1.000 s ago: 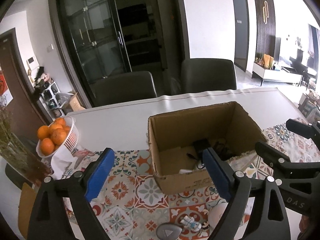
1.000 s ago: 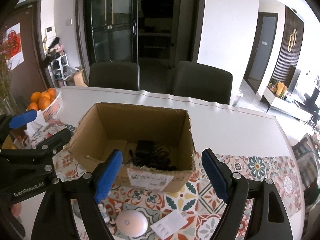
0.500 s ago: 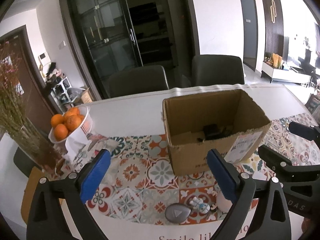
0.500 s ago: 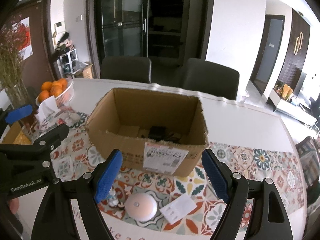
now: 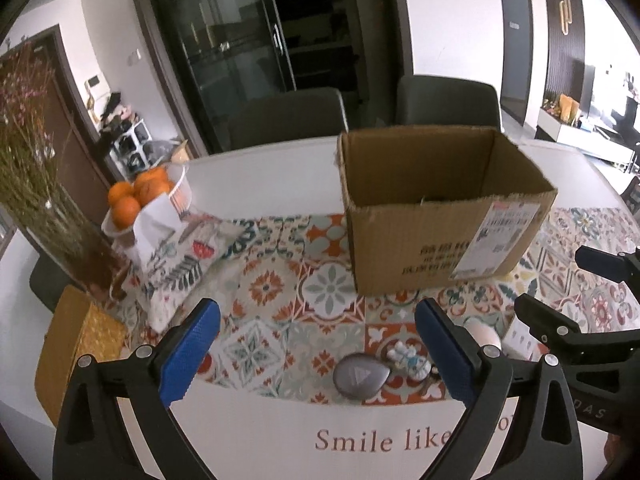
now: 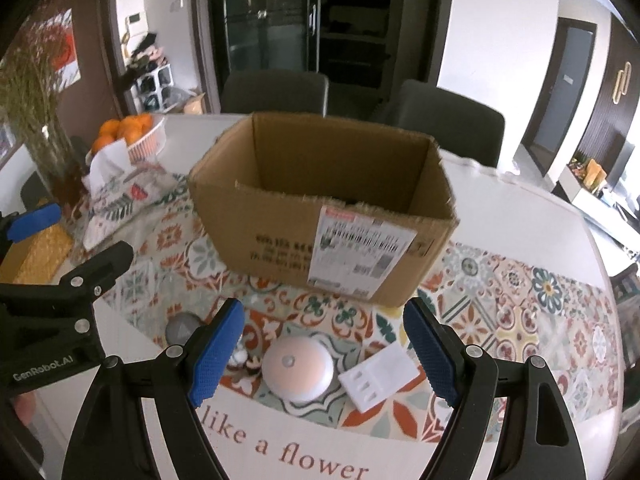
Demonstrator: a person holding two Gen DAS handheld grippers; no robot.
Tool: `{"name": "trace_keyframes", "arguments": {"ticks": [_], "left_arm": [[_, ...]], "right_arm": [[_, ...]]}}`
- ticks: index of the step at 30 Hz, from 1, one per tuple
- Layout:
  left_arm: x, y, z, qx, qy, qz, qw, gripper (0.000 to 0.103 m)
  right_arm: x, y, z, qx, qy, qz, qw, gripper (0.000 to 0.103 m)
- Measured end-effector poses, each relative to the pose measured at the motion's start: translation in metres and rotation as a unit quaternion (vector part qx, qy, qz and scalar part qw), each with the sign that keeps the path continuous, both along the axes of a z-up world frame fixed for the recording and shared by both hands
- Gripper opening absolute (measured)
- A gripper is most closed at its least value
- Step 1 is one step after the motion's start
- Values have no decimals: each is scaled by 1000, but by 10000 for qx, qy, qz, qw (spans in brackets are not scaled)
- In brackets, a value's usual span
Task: Organize rigid objects
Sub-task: 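Move both open tools back from the box toward the remaining items on the table, then close the right tool on the peach antler lamp while the left tool approaches the grey teardrop gadget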
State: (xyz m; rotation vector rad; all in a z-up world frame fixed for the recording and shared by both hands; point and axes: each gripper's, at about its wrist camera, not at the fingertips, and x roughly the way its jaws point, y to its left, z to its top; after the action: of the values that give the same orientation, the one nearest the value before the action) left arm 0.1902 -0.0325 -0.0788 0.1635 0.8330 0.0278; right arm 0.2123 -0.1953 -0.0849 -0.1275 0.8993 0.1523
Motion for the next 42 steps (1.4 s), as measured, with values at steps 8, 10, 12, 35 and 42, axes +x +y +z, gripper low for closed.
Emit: {"name": "trace_keyframes", "arguments": {"ticks": [8, 10, 12, 35, 42], "left_arm": [[-9, 6, -31, -27, 402, 231, 9989, 99], [-10, 6, -37, -27, 494, 284, 9984, 99], [-11, 6, -45, -54, 625, 304, 9976, 99], [-3, -3, -108, 122, 1366, 449, 9895, 99], [1, -6, -117, 192, 1458, 438, 9882, 99]], "right_arm": [[-1, 10, -28, -127, 356, 372, 9986, 82], [0, 13, -36, -172, 458, 489, 9976, 82], [0, 14, -43, -208, 534, 580, 9967, 82], [22, 25, -117, -528, 1362, 1505, 9778, 82], [27, 28, -132, -561, 1470, 1655, 9736, 82]]}}
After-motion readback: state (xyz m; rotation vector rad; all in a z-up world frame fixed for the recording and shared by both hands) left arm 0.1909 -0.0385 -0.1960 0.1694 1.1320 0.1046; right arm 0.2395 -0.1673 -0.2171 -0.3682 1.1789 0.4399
